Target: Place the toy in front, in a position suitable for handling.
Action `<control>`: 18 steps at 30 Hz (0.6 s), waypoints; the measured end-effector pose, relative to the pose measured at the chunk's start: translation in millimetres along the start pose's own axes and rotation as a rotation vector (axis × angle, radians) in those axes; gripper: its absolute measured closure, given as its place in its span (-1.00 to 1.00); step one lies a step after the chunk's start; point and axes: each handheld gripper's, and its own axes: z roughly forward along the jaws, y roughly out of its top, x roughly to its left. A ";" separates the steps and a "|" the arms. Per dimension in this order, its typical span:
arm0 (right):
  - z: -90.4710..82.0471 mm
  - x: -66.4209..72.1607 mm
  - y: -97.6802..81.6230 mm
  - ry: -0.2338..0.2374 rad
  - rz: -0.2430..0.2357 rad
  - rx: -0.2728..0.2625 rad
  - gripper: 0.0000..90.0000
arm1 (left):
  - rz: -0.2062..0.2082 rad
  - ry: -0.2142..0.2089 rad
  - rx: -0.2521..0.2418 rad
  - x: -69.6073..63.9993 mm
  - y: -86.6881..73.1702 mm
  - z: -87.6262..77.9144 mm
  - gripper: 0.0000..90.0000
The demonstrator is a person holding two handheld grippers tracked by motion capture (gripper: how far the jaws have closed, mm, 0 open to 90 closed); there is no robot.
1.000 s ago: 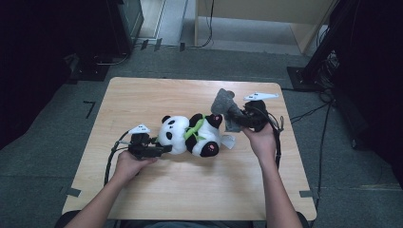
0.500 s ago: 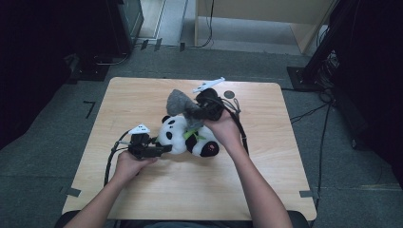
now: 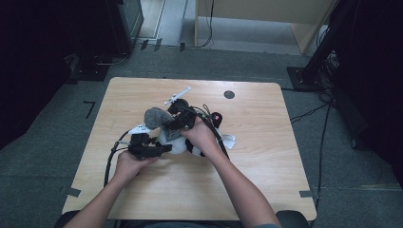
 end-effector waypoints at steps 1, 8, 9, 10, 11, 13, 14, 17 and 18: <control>-1.1 -4.3 -1.7 0.012 0.023 -0.012 0.63 | 0.004 0.001 -0.001 -0.2 0.1 0.0 -0.28; -15.9 -22.4 -9.0 -0.031 0.056 -0.034 0.62 | 0.000 0.002 -0.003 -0.3 0.3 0.5 -0.27; -18.1 -25.7 -10.5 -0.039 0.059 -0.037 0.62 | 0.000 0.003 -0.002 -0.3 0.3 0.5 -0.26; -18.1 -25.7 -10.5 -0.039 0.059 -0.037 0.62 | 0.000 0.003 -0.002 -0.3 0.3 0.5 -0.26; -20.8 -28.6 -12.3 -0.046 0.072 -0.035 0.62 | 0.001 0.004 -0.002 -0.3 0.3 0.6 -0.26; -27.7 -38.1 -19.0 -0.073 0.094 -0.035 0.62 | 0.003 0.004 0.000 -0.2 0.3 0.6 -0.26; -29.7 -40.8 -21.4 -0.082 0.105 -0.030 0.62 | 0.004 0.004 0.000 -0.1 0.3 0.6 -0.26; -33.5 -48.2 -26.3 -0.091 0.124 -0.028 0.62 | 0.002 0.004 -0.001 -0.1 0.4 0.6 -0.26; -37.5 -54.3 -29.0 -0.096 0.141 -0.032 0.62 | -0.001 0.003 -0.002 -0.1 0.6 0.7 -0.26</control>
